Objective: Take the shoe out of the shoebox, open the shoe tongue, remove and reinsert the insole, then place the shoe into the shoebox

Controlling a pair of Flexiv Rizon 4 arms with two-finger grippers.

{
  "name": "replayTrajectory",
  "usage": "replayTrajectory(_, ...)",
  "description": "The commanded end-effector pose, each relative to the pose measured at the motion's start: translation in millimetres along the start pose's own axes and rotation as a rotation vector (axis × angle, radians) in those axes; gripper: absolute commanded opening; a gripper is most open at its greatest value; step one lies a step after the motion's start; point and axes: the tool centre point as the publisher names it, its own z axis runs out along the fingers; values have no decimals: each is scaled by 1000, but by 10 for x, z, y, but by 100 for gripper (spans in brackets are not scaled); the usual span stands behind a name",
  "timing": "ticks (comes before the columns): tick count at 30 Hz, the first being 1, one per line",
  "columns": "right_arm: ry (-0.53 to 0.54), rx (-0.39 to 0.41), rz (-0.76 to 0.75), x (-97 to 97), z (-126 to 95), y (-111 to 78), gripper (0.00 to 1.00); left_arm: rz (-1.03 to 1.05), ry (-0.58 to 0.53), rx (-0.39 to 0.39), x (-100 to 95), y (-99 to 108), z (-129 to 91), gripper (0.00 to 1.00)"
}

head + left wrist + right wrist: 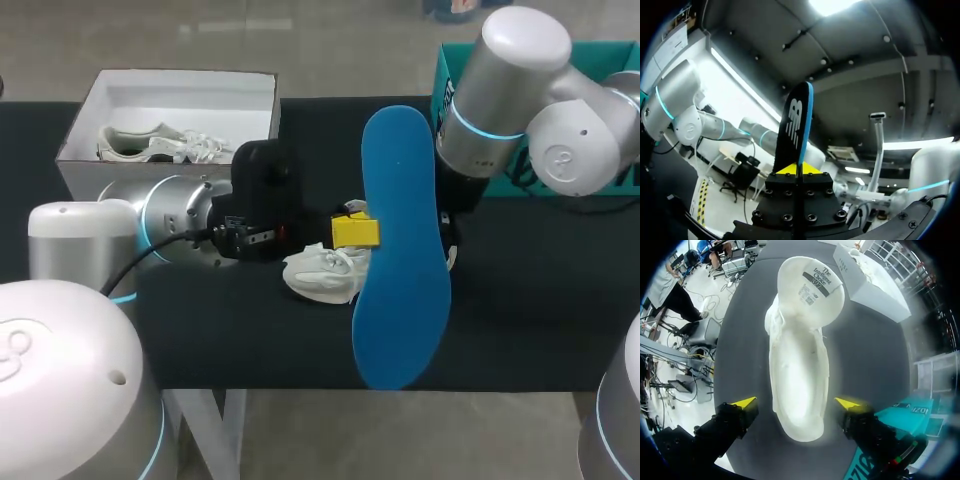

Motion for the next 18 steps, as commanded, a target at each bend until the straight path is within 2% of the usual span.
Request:
replayTrajectory(1,4,6,-5,-71,-7,63,100,1,0,2,-4,6,7,0)
replayTrajectory(10,-33,34,-31,-404,33,105,100,1,0,2,-4,6,7,0)
replayTrajectory(14,-47,37,-29,-489,126,143,100,1,0,2,-4,6,7,0)
replayTrajectory(18,-49,21,-26,-552,243,262,100,1,0,2,-4,6,7,0)
